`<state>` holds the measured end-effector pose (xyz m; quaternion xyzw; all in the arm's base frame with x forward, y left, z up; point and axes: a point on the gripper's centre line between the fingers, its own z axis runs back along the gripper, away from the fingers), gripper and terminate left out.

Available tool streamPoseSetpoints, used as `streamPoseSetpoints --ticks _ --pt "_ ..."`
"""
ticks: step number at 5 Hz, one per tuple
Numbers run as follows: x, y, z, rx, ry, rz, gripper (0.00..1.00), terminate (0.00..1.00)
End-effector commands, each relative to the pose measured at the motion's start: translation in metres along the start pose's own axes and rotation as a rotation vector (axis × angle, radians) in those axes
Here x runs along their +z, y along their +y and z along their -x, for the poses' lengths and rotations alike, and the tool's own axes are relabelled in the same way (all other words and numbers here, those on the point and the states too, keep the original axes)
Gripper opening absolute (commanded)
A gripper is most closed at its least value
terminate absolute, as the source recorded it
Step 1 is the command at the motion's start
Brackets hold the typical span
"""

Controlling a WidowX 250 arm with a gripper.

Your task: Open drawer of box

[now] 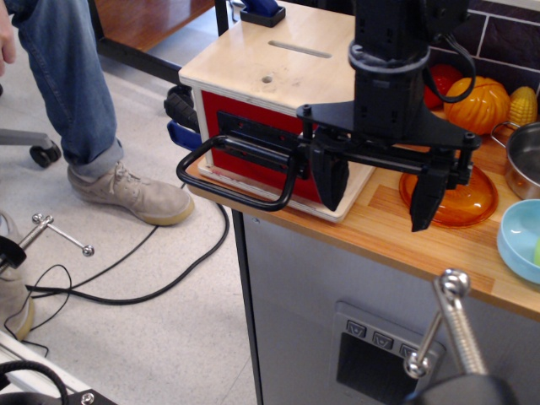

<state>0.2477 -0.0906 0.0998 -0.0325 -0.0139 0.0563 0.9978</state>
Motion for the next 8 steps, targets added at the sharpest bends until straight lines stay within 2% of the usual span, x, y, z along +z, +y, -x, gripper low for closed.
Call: streamPoseSetpoints --ticks 1,2,3,4,5,6,8 --pt "0.000 0.000 0.000 0.000 0.000 0.000 1.00 0.00" --pt "0.020 0.026 -0.018 0.000 -0.035 0.057 1.00 0.00" --pt "0.026 0.056 -0.027 -0.048 -0.044 0.054 1.00 0.00" --pt "0.024 0.091 -0.033 -0.081 -0.081 0.041 1.00 0.00" --pt "0.015 0.113 -0.040 -0.129 -0.112 0.004 1.00 0.00" --pt "-0.002 0.125 -0.042 -0.168 -0.112 -0.061 1.00 0.00" --pt "-0.030 0.127 -0.039 -0.168 -0.140 -0.118 1.00 0.00"
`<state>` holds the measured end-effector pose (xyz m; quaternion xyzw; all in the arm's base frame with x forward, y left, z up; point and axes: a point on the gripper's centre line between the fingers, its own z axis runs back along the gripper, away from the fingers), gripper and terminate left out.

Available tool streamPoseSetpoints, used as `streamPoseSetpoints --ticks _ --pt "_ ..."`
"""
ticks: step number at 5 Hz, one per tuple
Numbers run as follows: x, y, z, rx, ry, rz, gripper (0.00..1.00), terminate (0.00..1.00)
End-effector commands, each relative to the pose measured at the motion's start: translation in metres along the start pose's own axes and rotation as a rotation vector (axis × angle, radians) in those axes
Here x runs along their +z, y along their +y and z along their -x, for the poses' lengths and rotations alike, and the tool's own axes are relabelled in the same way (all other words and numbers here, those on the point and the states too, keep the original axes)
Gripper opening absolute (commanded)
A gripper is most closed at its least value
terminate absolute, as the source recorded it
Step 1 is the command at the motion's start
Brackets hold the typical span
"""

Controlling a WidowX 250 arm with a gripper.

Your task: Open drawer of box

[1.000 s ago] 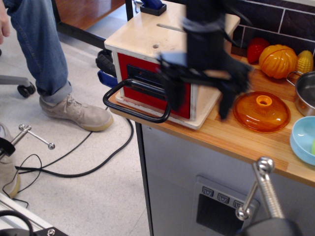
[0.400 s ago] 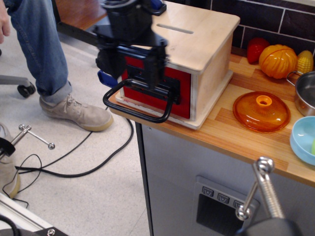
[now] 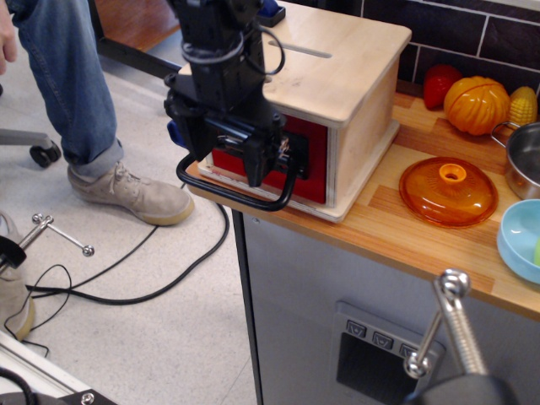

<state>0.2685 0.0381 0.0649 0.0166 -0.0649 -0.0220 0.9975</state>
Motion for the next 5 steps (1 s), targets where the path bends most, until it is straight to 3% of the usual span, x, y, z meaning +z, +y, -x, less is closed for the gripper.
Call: streamPoseSetpoints --ticks 1,2,4,5 --pt "-0.021 -0.001 -0.002 0.002 -0.052 -0.065 1.00 0.00" --pt "-0.042 -0.004 0.009 0.003 -0.032 -0.116 1.00 0.00" --pt "-0.038 -0.017 0.084 0.034 0.125 -0.051 1.00 0.00" --pt "-0.042 -0.017 0.113 0.031 0.175 -0.054 1.00 0.00"
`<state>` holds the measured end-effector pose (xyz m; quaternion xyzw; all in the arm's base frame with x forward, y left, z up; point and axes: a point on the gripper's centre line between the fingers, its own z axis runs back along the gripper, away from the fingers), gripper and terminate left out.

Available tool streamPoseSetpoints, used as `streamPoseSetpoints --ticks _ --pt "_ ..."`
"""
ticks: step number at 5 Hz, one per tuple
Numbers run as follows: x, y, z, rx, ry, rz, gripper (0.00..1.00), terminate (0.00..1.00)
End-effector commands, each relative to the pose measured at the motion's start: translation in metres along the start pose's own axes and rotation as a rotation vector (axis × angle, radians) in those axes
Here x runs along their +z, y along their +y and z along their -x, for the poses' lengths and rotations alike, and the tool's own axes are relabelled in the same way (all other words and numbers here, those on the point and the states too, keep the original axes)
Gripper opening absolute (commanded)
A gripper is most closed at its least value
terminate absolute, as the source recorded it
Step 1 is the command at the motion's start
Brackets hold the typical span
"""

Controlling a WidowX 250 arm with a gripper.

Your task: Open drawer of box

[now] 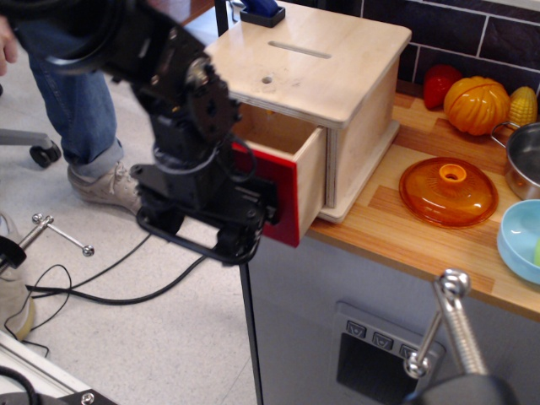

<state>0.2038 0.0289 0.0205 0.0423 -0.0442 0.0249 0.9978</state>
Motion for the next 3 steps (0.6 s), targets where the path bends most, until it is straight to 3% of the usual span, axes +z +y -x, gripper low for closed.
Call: streamPoseSetpoints --ticks 1,2,3 --pt "-0.013 -0.001 0.057 -0.075 0.161 -0.014 1.00 0.00" --pt "-0.011 -0.004 0.061 -0.082 0.263 -0.047 1.00 0.00" --pt "-0.002 -0.006 0.056 -0.059 0.192 -0.017 1.00 1.00"
